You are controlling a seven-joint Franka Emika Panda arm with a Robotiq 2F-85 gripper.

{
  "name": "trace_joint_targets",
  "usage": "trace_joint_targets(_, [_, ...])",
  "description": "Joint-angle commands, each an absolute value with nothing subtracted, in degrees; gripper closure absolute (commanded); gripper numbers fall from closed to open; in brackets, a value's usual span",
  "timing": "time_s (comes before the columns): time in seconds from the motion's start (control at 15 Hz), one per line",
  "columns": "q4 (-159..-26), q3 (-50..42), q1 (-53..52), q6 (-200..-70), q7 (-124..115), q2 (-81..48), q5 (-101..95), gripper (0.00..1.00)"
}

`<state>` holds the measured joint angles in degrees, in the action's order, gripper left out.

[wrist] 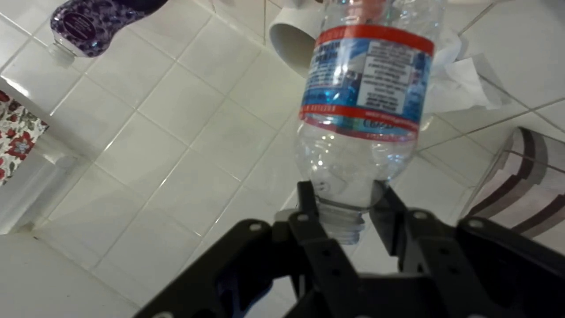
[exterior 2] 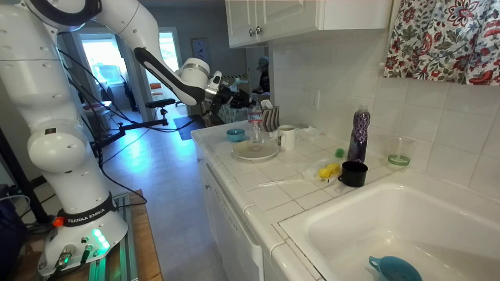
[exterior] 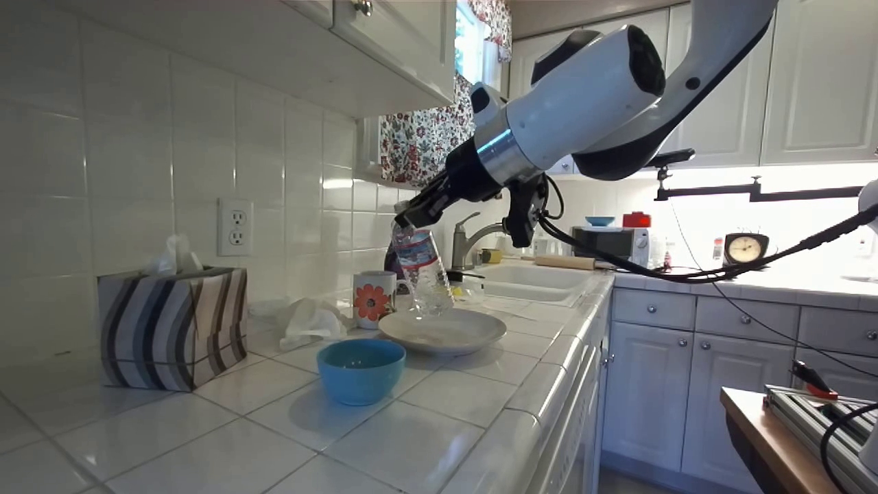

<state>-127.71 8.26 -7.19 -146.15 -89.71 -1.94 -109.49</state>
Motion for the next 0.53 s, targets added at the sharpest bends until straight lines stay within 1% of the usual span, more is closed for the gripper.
trace_joint_targets(0.0, [-122.4, 8.6, -7.6, -147.4, -81.2, -6.9, -105.2, 0.89])
trace_joint_targets(0.47, [-114.4, 10.5, -7.9, -152.7, -70.0, -13.5, -101.0, 0.89])
